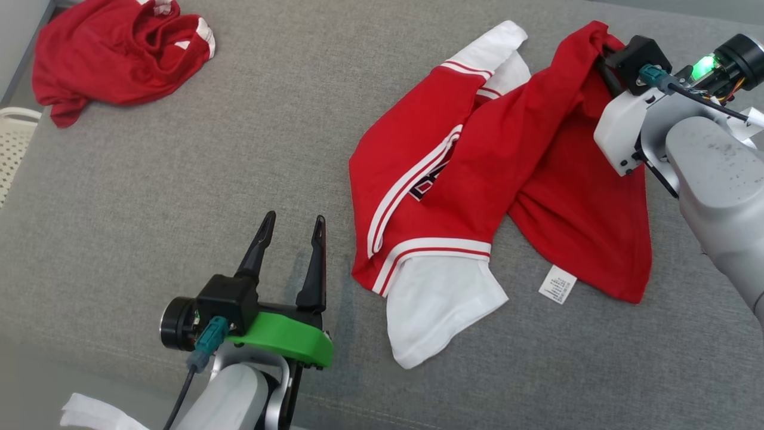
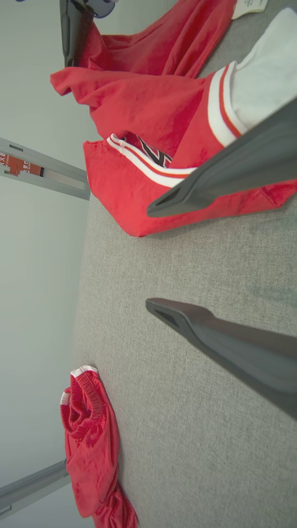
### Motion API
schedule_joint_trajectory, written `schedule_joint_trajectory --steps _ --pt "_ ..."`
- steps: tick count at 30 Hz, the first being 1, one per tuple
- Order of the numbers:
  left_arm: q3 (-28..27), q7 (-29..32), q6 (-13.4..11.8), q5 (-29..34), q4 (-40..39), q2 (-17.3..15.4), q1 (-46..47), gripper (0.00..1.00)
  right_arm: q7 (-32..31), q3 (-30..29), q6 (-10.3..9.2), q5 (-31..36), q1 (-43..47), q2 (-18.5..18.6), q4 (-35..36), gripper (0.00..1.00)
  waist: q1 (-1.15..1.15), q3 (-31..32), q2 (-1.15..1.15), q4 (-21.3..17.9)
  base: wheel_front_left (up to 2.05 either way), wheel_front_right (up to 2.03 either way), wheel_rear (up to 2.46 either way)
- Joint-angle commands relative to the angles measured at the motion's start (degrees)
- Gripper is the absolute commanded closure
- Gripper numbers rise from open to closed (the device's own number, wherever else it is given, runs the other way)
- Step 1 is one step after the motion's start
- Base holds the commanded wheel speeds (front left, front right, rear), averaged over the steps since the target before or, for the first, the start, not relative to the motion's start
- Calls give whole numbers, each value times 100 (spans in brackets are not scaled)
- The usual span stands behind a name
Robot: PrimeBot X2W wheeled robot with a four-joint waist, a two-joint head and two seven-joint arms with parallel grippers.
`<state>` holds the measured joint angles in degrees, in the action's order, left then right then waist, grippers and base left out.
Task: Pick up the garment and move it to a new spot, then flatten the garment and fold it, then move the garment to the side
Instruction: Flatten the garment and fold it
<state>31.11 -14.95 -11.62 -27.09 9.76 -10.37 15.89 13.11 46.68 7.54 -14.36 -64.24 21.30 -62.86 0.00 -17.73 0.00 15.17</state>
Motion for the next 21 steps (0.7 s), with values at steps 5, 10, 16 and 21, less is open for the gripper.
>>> schedule_joint_trajectory --steps 5,10,16,21 --pt "-96 6 -88 -22 -18 -179 -177 0 203 -370 -10 227 516 -74 429 100 0 445 0 -454 0 0 0" --pt "-197 46 -178 -66 -138 -321 -339 0 207 -1107 -10 599 1659 -57 1661 100 0 703 0 -764 0 0 0" --pt "-285 113 -294 -106 -338 -485 -514 0 210 -2214 -9 1158 3615 -328 3189 100 0 937 0 -1105 0 0 0" --pt "-306 174 -365 -129 -484 -563 -606 0 26 -2818 -9 1756 4984 -767 4284 100 0 1017 0 -1297 0 0 0"
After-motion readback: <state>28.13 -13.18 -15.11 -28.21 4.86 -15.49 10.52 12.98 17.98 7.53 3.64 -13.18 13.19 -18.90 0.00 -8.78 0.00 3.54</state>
